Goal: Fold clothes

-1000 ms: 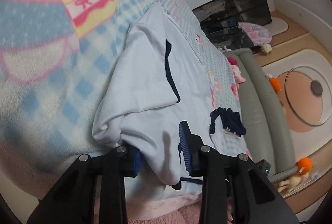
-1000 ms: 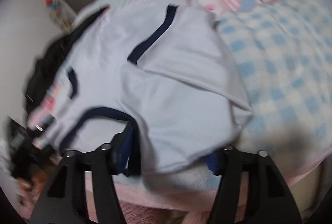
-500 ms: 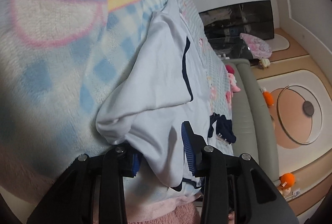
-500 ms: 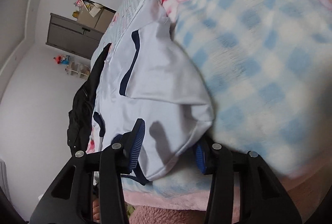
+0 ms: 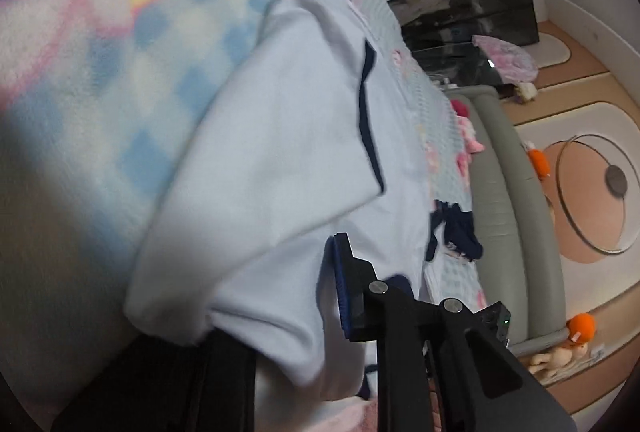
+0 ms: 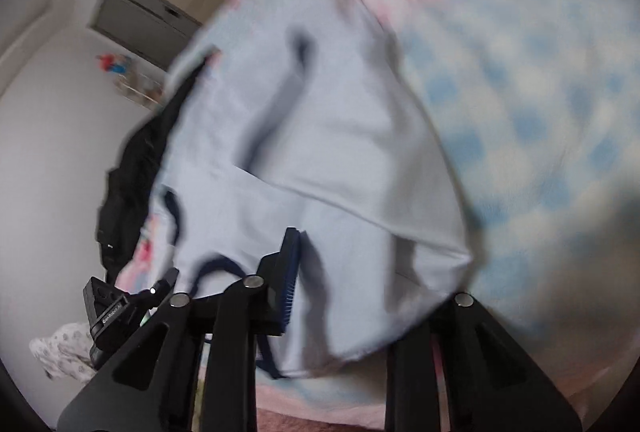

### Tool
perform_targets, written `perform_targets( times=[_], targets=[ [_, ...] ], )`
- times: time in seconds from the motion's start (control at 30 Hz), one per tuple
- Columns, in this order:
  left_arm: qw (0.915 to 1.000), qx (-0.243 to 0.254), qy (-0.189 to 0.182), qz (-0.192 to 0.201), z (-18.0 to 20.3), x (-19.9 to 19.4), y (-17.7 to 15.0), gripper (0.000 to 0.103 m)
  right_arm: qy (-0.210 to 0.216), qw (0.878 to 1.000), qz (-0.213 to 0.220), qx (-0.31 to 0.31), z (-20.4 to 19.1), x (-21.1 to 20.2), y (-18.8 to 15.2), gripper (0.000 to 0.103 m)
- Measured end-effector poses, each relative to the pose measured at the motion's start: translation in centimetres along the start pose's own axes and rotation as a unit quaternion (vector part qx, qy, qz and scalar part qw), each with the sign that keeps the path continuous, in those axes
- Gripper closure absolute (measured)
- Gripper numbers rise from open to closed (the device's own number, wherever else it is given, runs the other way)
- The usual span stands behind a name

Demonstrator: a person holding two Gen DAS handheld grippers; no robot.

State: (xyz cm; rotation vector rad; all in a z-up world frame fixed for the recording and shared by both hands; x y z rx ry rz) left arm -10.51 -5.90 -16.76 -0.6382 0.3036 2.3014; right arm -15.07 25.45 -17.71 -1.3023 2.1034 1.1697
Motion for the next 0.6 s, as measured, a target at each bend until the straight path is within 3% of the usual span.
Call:
perform_targets(
  times=[0.1,0.2,0.37,0.5,0.6],
  targets=[
    [0.9988,0.035,0.028,0.018,1.4,-0.8,-0.4,0.101,0.038,0.998,0.010,0.050,1.2,0.3,0.2,0.082],
    [0.9977,0.054,0.035,0.020,2.2,-2.1,-0.7,0.101,0.012,1.000,0.016,0.013,-0.2,-0.6,0.7,0.096],
    [0.9950,0.085,0.047,0.023,3.6,-4.4,-1.2,0.102,-0.045,0.992,0.055,-0.107,-4.9,-5.1,1.7,0.100],
    [0.9929,0.098,0.065,0.020,3.3,-5.8,-2.4,0.102,-0.055,0.989,0.048,-0.129,-5.8,-6.8,0.1,0.100],
    [0.9929,0.097,0.066,0.019,2.5,-7.2,-4.2,0.102,-0.056,0.991,0.040,-0.118,-4.2,-9.0,-2.5,0.100]
  ],
)
Point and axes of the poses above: each gripper's, at about its wrist camera, not at the fingertips, and x roughly the way its jaws point, z to its right, y to its top, the point moved 5 cm from there along x, roughly the way its jaws point, and after that the axes turned 15 degrees about -x, right-handed, at the moved point
